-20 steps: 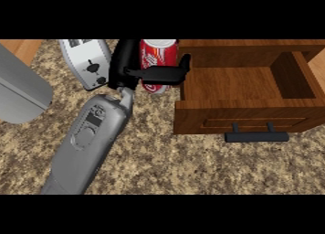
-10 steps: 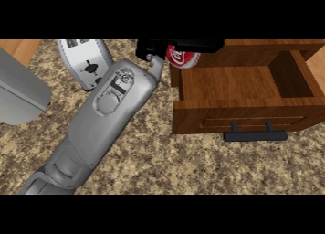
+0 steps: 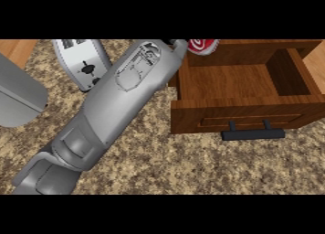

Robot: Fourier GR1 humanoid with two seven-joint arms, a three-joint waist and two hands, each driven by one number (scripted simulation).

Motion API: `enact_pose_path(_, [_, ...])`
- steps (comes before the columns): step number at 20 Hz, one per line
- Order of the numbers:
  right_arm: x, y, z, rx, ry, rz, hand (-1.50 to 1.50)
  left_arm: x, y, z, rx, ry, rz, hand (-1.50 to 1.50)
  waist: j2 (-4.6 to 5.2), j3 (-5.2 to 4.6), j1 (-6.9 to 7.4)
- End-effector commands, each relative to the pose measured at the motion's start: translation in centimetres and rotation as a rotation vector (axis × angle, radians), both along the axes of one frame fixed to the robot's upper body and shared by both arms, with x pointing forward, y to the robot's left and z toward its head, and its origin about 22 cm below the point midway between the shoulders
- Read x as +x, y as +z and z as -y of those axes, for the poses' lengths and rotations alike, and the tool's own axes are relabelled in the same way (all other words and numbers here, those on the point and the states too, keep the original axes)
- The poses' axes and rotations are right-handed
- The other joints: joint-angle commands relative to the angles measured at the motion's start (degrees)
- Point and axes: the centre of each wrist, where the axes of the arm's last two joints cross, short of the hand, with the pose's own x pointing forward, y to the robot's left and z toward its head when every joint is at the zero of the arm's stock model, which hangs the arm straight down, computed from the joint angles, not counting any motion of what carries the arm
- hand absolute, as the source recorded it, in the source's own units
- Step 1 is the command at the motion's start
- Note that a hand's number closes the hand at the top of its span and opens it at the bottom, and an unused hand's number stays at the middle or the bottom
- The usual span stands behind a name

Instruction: Pick up the can, place it into the drawer and close the drawer

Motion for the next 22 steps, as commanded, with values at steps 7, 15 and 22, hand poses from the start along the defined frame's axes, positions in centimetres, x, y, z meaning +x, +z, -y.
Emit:
enact_pose_path(7, [1.7,-0.1,0.2,-0.013,0.001,-0.001,-1.50,1.2,0.6,1.7,0.056,0.027,-0.007,1.50,0.37,0.05,-0.90])
enact_pose_path(15, [2.9,-0.4,-0.5,-0.016,0.036,0.015,-1.50,1.8,-3.2,1.1,0.112,0.050,-0.012,1.50,0.89,0.11,-2.47])
enact_pose_path(22, [2.9,-0.2,-1.3,-0.035,0.034,0.003,-1.50,2.1,-3.6,1.1,0.161,0.093,0.008,1.50,0.83,0.08,-2.69])
